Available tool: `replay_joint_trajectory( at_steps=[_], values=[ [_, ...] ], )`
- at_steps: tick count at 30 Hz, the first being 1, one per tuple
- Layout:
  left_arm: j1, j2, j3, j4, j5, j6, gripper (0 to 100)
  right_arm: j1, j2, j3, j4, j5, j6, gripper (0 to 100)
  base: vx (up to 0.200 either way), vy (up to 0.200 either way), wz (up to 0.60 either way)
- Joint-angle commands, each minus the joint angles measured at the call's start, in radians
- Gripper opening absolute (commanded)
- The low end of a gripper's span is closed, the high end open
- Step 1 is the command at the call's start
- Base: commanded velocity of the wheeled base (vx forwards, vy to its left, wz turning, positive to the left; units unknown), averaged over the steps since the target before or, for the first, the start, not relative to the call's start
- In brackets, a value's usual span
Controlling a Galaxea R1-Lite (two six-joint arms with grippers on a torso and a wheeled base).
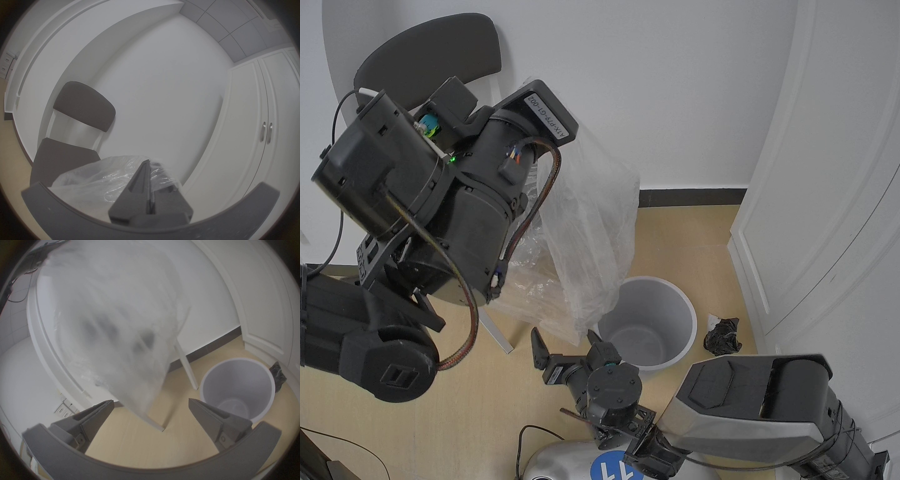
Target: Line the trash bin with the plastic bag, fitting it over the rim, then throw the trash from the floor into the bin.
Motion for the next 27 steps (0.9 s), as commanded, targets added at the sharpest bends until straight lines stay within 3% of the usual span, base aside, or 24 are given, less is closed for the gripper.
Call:
replay_joint_trajectory(
  at_steps=[1,13,20,27],
  values=[
    [-0.016,-0.017,0.015,0.0,0.002,0.009,0,-0.062,-0.042,-0.036,-0.018,-0.01,-0.055,100,0.0,0.0,0.0],
    [-0.01,-0.085,0.055,-0.029,0.003,0.06,0,-0.247,-0.189,-0.009,-0.018,0.044,-0.104,100,0.0,0.0,0.0],
    [0.021,-0.102,0.054,-0.028,0.002,0.07,0,-0.281,-0.276,0.072,-0.018,0.101,-0.101,100,0.0,0.0,0.0],
    [0.023,-0.116,0.052,-0.028,0.002,0.07,0,-0.301,-0.286,0.073,-0.018,0.104,-0.103,100,0.0,0.0,0.0]
  ],
)
